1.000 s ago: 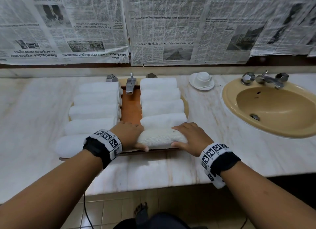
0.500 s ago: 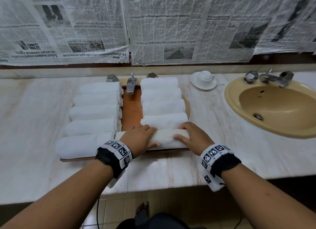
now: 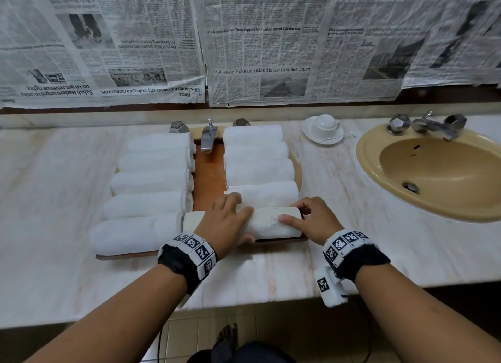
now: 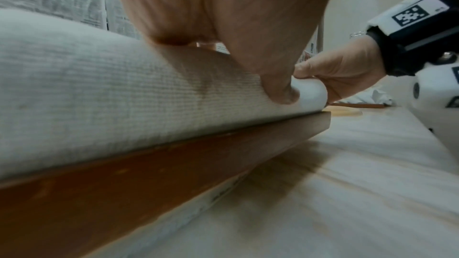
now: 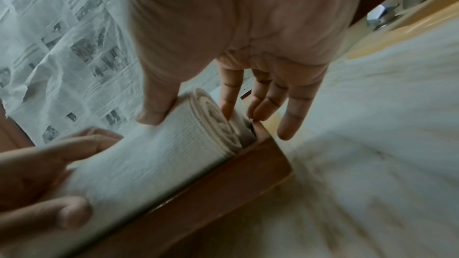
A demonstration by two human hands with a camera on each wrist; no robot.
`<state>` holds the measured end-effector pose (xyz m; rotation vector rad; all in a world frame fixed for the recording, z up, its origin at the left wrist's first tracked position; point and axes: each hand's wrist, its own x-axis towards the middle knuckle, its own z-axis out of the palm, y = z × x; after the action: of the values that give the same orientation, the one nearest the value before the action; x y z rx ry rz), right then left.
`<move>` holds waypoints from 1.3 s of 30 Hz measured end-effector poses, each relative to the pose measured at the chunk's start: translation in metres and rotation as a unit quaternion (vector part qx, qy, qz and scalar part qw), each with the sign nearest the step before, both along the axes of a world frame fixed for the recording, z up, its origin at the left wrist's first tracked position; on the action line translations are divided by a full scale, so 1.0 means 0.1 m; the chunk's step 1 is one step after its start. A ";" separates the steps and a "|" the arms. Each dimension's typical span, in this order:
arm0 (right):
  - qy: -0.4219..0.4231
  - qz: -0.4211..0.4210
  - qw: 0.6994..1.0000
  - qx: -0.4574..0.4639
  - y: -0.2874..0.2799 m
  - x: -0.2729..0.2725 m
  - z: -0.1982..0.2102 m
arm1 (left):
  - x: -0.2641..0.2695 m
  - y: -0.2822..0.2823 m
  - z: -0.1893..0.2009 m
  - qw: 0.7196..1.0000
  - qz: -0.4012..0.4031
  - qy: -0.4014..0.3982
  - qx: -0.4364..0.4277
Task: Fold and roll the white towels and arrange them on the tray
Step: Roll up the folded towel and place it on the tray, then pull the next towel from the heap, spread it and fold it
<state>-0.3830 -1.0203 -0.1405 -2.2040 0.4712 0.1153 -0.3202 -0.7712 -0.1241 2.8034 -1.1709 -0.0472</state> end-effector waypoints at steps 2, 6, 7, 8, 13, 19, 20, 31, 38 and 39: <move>-0.002 -0.010 1.000 0.014 0.00 0.00 0.01 | 0.02 -0.06 0.00 1.000 -0.006 0.005 -0.005; 0.009 -0.029 0.998 0.064 -0.01 -0.05 0.09 | -0.01 -0.22 -0.03 0.999 -0.007 -0.009 0.031; 0.014 -0.023 0.997 0.072 -0.02 -0.06 0.09 | -0.02 -0.25 -0.04 0.999 -0.005 -0.014 0.032; 0.017 -0.015 0.997 0.073 -0.03 -0.07 0.10 | -0.03 -0.26 -0.05 0.999 -0.003 -0.013 0.034; 0.019 -0.009 0.999 0.041 -0.04 -0.09 0.10 | -0.01 -0.32 -0.06 1.000 -0.004 -0.002 0.021; 0.027 -0.017 0.999 0.032 -0.05 -0.03 0.03 | 0.00 -0.36 -0.04 1.000 -0.002 0.015 0.019; 0.026 -0.008 0.999 0.019 -0.06 -0.02 0.01 | 0.00 -0.37 -0.03 1.000 -0.001 0.018 0.026; 0.112 0.021 0.992 -0.060 0.03 0.06 0.11 | 0.01 -0.45 -0.02 0.999 0.006 0.018 0.028; 0.019 -0.053 0.991 -0.122 0.21 -0.17 0.26 | -0.26 -0.10 -0.02 0.993 -0.011 -0.067 -0.096; -0.029 -0.046 0.984 -0.172 0.25 -0.22 0.29 | -0.32 -0.05 -0.03 0.993 0.004 -0.069 -0.096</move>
<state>-0.4047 -0.9948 -0.1112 -2.5092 0.5954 -0.0861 -0.3520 -0.7766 -0.1270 2.6779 -1.1243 0.2496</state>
